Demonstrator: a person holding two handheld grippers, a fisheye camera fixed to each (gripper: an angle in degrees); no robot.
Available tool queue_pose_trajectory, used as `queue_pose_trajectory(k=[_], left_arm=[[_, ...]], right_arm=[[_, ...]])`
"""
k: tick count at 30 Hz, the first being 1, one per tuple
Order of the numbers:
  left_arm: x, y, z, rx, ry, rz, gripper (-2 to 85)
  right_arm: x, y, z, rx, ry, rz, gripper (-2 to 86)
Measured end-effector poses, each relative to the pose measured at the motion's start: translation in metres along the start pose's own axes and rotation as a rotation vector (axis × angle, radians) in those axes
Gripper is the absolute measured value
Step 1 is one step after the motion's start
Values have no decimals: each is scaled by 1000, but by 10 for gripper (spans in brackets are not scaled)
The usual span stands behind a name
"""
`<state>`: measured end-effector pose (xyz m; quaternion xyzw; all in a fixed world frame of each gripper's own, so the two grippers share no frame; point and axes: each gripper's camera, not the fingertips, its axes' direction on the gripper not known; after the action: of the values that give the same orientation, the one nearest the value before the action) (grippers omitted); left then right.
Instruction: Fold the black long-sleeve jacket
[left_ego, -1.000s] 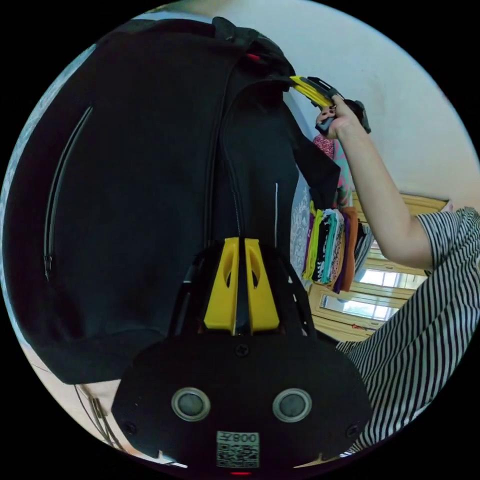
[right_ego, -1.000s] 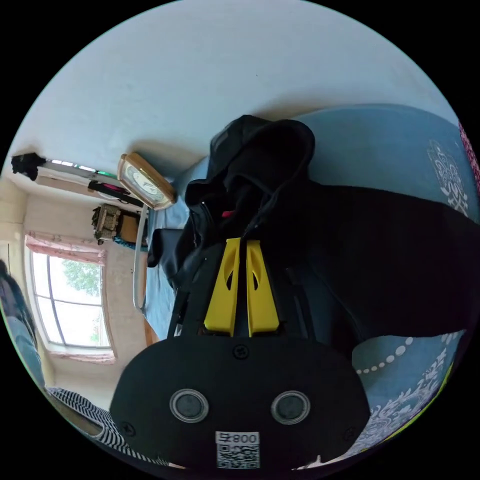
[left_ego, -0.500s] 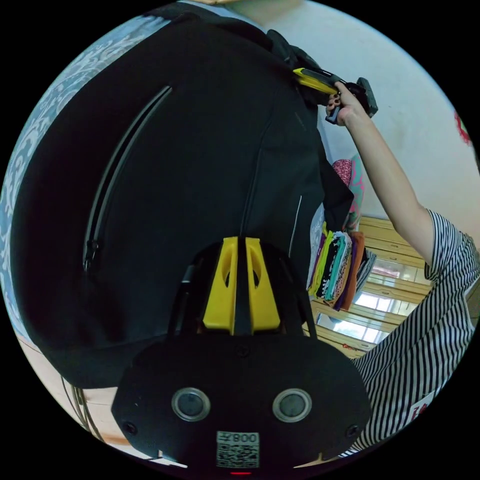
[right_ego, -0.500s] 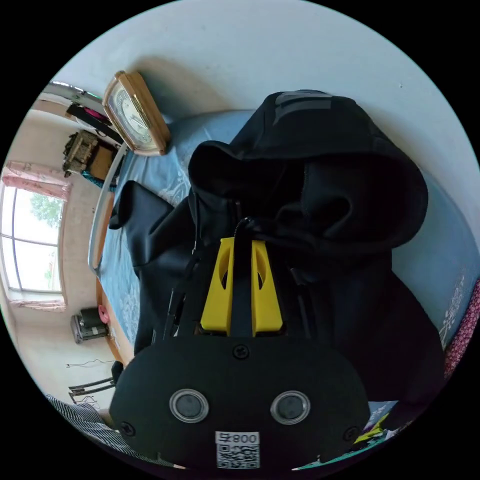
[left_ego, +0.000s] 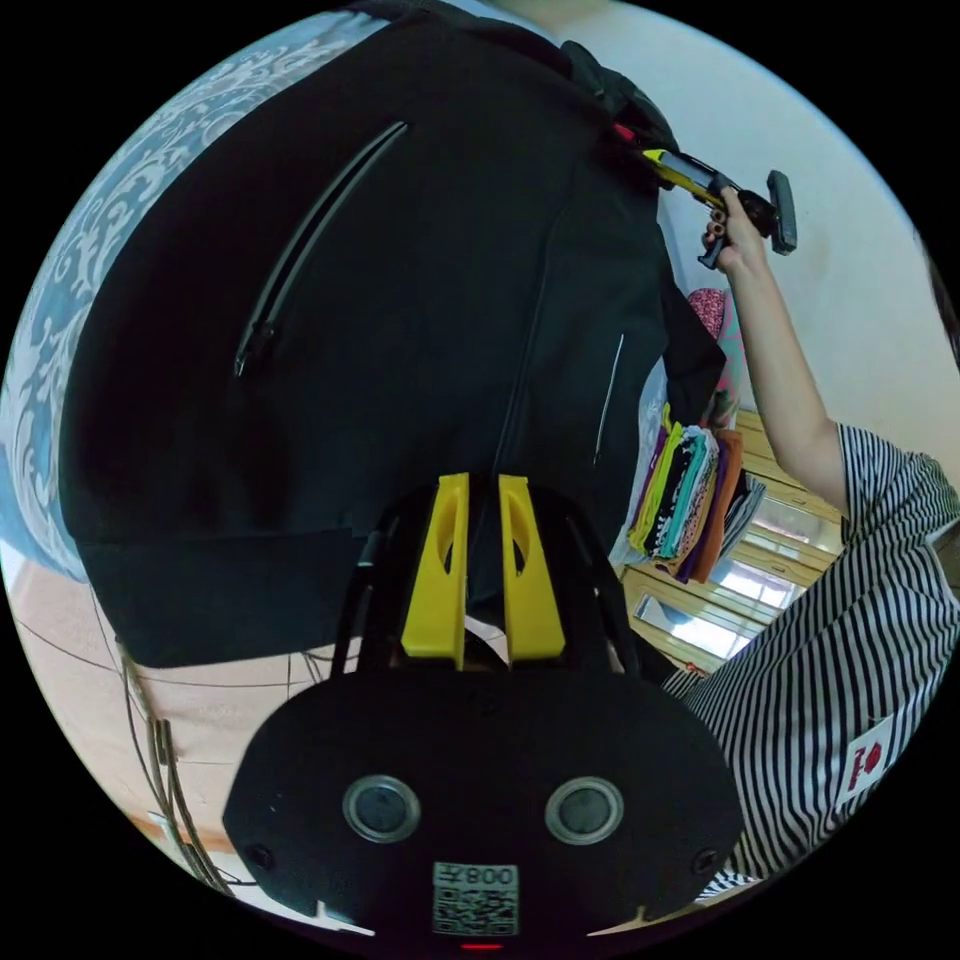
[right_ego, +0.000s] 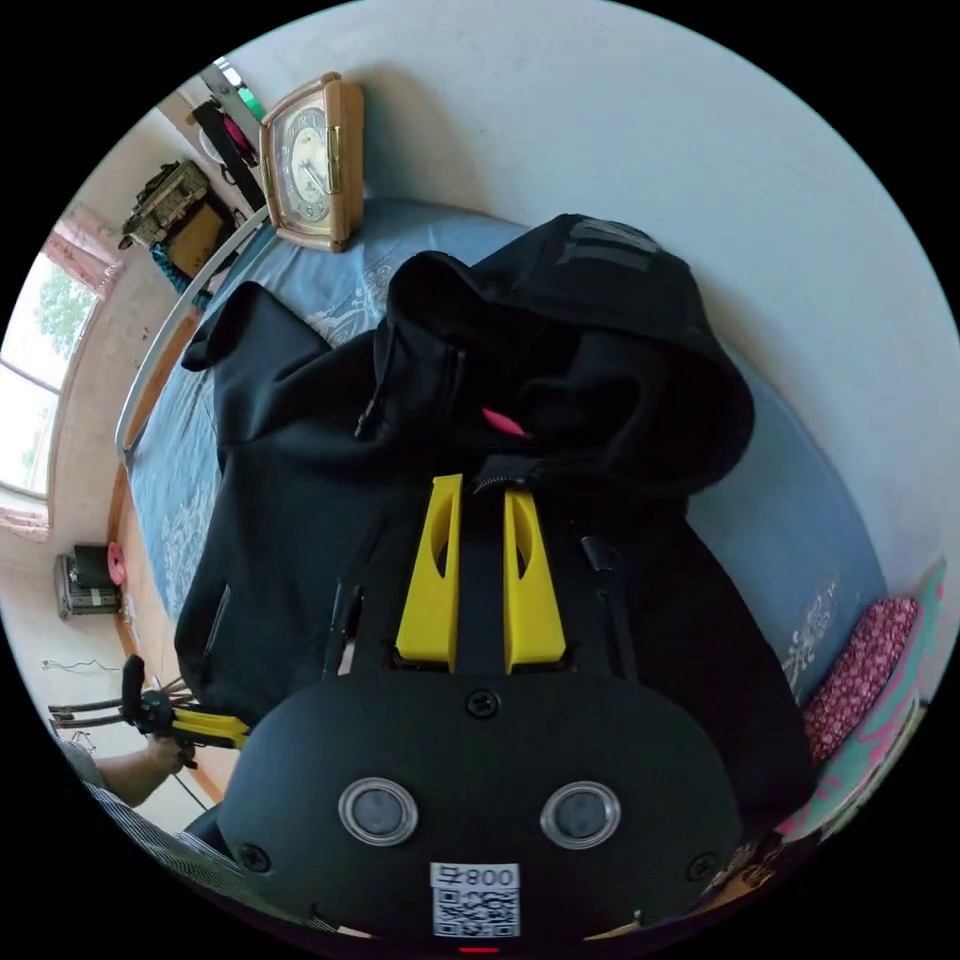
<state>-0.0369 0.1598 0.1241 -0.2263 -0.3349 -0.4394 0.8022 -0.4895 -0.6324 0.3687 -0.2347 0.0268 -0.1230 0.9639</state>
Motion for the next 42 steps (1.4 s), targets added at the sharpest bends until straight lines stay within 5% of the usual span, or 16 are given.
queue_pose_trajectory(k=[11, 17, 24, 32, 38, 42], left_arm=[[95, -5, -19, -76, -74, 9, 47], [155, -12, -26, -128, -153, 24, 20], [248, -27, -70, 11, -182, 123, 3], [440, -170, -66, 157, -222, 676, 1], [538, -263, -74, 218, -501, 668, 1], [556, -292, -98, 226, -502, 561, 0]], right_arm=[[-95, 235, 52, -379, -316, 33, 28], [-193, 320, 90, -568, -252, -271, 11], [-234, 362, 107, -487, -145, -332, 4], [-248, 416, 129, -429, -144, -272, 2], [-249, 471, 147, -364, -145, -199, 2], [-245, 510, 163, -338, -165, -160, 2]])
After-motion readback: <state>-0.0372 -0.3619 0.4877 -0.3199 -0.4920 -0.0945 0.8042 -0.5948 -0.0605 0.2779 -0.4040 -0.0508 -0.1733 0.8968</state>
